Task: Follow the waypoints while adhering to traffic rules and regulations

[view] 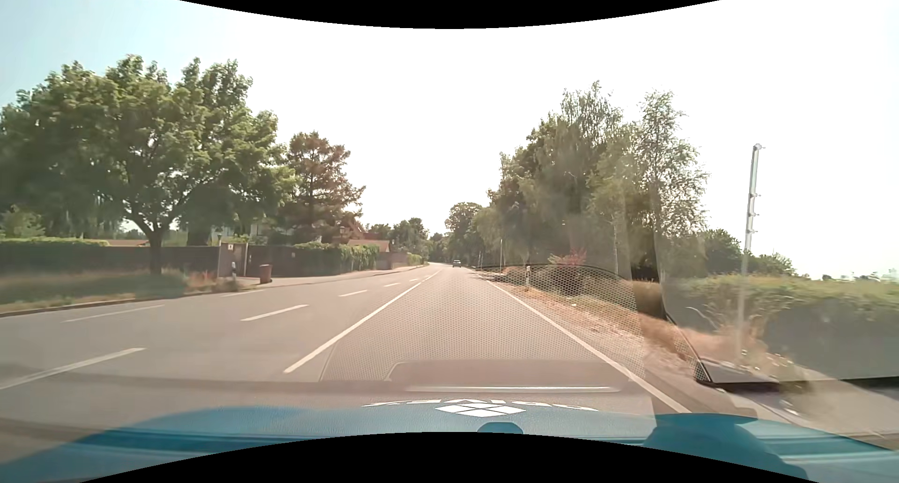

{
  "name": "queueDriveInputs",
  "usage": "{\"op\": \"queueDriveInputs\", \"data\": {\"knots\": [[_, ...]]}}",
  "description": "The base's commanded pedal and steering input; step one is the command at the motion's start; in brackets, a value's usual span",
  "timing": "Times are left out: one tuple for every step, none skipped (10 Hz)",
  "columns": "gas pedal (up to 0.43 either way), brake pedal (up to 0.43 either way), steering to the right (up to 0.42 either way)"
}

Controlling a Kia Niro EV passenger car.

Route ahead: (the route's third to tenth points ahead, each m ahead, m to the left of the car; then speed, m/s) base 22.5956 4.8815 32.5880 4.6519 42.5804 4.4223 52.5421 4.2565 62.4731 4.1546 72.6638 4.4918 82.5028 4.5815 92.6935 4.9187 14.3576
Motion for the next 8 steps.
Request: {"op": "queueDriveInputs", "data": {"knots": [[0.358,0.0,0.002],[0.429,0.0,0.001],[0.469,0.0,0.0],[0.469,0.0,-0.002],[0.469,0.0,-0.002],[0.469,0.0,-0.003],[0.512,0.0,-0.003],[0.52,0.0,-0.003]]}}
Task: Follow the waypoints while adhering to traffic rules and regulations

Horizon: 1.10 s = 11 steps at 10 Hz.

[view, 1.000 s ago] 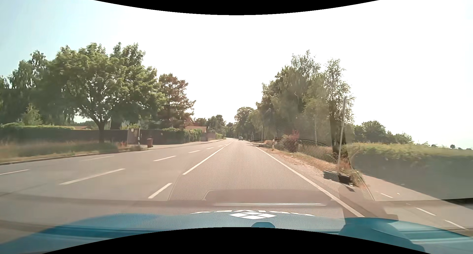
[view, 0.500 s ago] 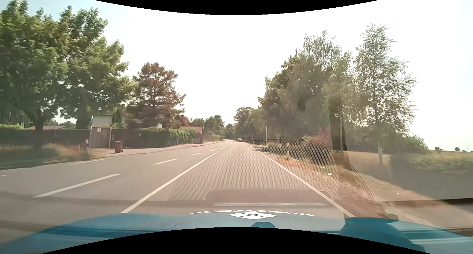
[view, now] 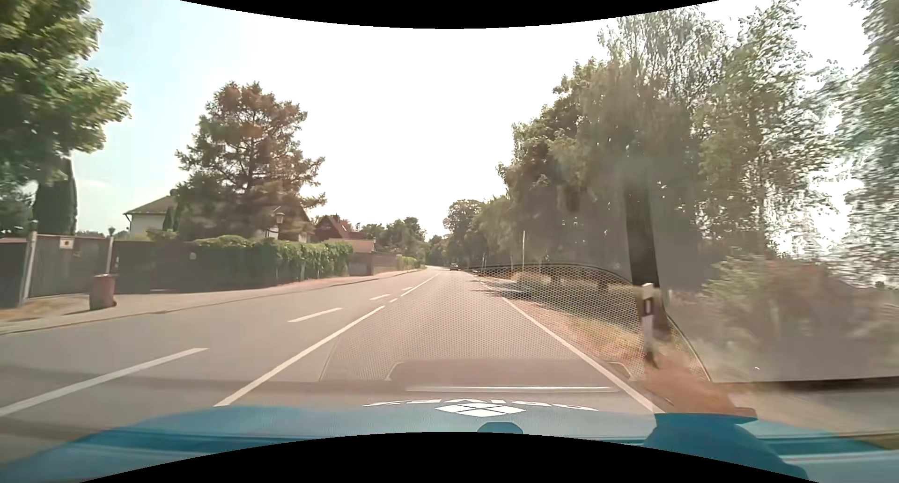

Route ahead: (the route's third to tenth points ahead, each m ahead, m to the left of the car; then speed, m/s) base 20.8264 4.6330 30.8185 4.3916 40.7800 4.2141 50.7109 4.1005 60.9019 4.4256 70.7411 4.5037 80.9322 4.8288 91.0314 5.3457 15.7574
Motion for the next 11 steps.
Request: {"op": "queueDriveInputs", "data": {"knots": [[0.52,0.0,-0.004],[0.531,0.0,-0.004],[0.531,0.0,-0.004],[0.531,0.0,-0.004],[0.531,0.0,-0.005],[0.52,0.0,-0.005],[0.512,0.0,-0.005],[0.48,0.0,-0.005],[0.398,0.0,-0.005],[0.331,0.0,-0.005],[0.331,0.0,-0.005]]}}
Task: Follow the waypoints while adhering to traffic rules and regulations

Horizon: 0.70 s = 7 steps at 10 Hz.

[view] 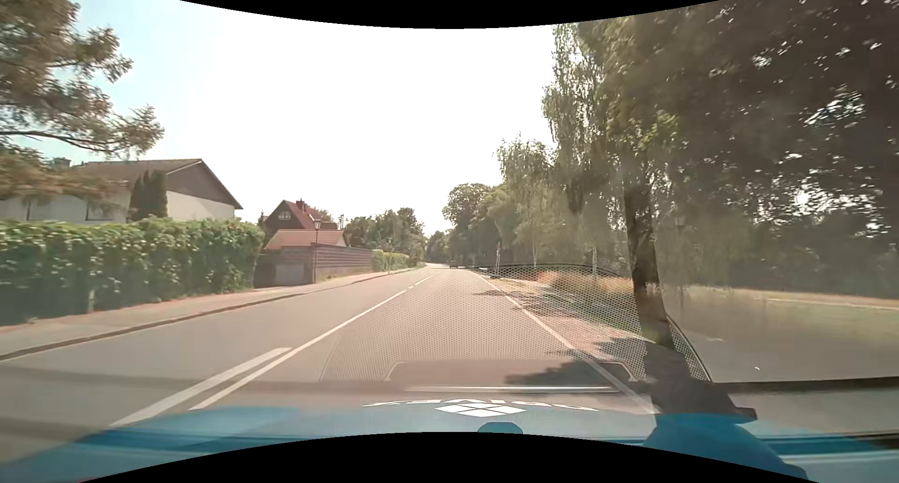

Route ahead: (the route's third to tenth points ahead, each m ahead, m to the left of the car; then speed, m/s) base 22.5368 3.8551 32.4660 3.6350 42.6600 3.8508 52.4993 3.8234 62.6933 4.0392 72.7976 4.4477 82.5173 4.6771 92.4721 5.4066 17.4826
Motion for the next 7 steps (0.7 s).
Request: {"op": "queueDriveInputs", "data": {"knots": [[0.331,0.0,-0.005],[0.331,0.0,-0.005],[0.331,0.0,-0.005],[0.311,0.0,-0.005],[0.26,0.0,-0.005],[0.26,0.0,-0.005],[0.02,0.0,-0.005]]}}
